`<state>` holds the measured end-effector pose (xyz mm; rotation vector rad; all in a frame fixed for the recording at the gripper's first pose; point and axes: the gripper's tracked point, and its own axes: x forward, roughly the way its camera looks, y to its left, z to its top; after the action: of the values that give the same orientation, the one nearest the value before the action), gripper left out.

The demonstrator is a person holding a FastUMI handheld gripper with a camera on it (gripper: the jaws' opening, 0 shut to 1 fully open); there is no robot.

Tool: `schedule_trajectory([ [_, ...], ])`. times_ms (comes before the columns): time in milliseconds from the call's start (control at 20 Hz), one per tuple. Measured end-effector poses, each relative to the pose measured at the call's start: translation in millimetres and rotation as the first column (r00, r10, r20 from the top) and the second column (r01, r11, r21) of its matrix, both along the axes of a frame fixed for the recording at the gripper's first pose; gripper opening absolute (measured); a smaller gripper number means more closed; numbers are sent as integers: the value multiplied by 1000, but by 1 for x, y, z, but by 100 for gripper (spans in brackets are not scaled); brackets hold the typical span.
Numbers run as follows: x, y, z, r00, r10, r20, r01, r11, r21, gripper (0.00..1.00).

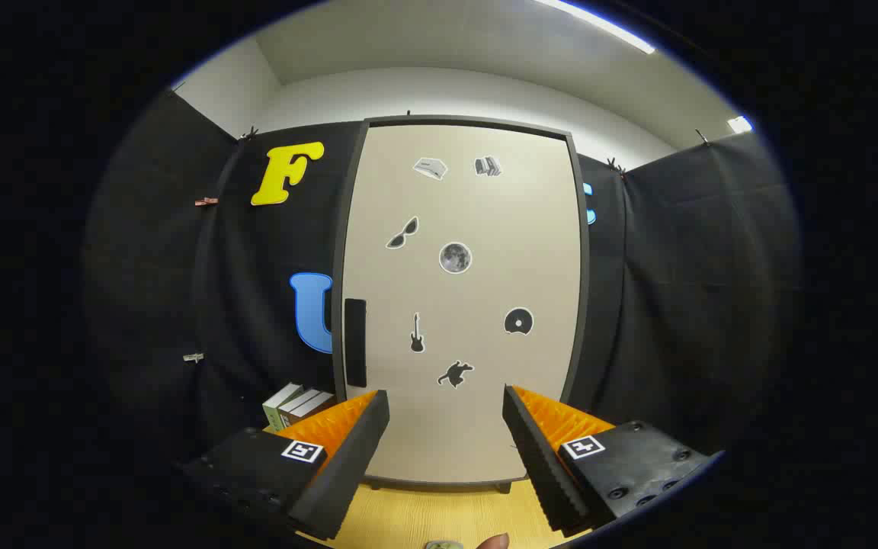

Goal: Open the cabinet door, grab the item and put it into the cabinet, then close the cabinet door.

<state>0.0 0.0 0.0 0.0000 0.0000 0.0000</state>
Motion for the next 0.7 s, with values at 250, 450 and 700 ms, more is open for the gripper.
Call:
schedule_trajectory([
  [250, 2, 2, -3, 1000, 5, -7, -5, 1000, 6, 97],
  [450, 6, 4, -7, 1000, 7, -13, -7, 1000, 4, 97],
  [700, 11, 12, -10, 1000, 15, -21, -15, 1000, 8, 97],
])
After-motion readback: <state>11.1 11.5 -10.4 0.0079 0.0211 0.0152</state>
